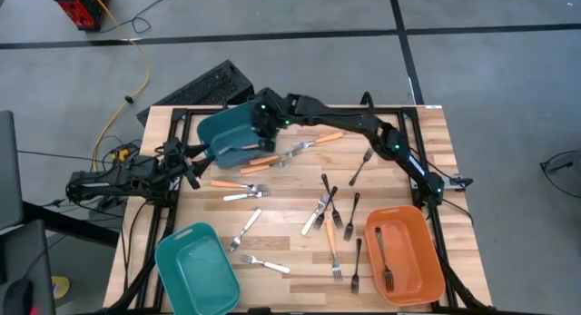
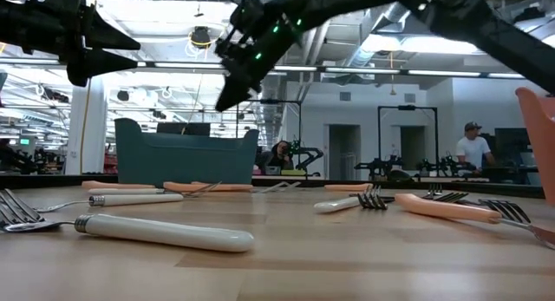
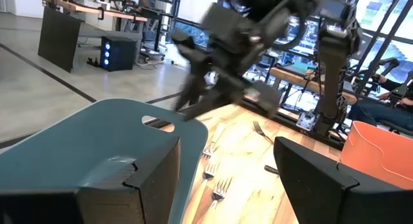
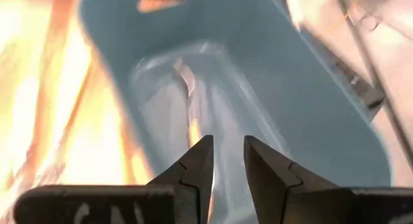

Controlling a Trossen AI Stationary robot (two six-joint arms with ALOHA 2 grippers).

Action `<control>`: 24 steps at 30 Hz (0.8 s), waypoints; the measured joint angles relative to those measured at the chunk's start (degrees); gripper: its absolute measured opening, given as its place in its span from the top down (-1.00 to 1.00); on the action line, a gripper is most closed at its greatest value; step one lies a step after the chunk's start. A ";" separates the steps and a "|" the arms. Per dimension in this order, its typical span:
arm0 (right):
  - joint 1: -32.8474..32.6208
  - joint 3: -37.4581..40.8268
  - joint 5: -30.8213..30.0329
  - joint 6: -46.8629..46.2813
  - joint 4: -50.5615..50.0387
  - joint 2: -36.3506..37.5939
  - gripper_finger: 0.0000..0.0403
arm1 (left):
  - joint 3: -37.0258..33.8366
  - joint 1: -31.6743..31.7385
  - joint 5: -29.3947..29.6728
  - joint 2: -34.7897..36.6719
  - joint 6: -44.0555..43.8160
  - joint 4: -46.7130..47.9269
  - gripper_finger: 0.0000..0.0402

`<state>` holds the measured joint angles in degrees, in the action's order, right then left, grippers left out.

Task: Sort silverware by color (type)
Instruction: Put the white fork into the green bin

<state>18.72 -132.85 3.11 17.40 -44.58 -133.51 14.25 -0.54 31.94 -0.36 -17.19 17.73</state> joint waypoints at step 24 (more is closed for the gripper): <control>-17.07 -0.14 10.03 12.65 -4.10 4.90 0.44 | -0.01 -0.01 -1.59 0.00 -1.73 0.85 -0.17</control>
<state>1.65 -132.99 13.15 30.05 -48.67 -128.61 14.24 -0.56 30.36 -0.36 -18.92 18.58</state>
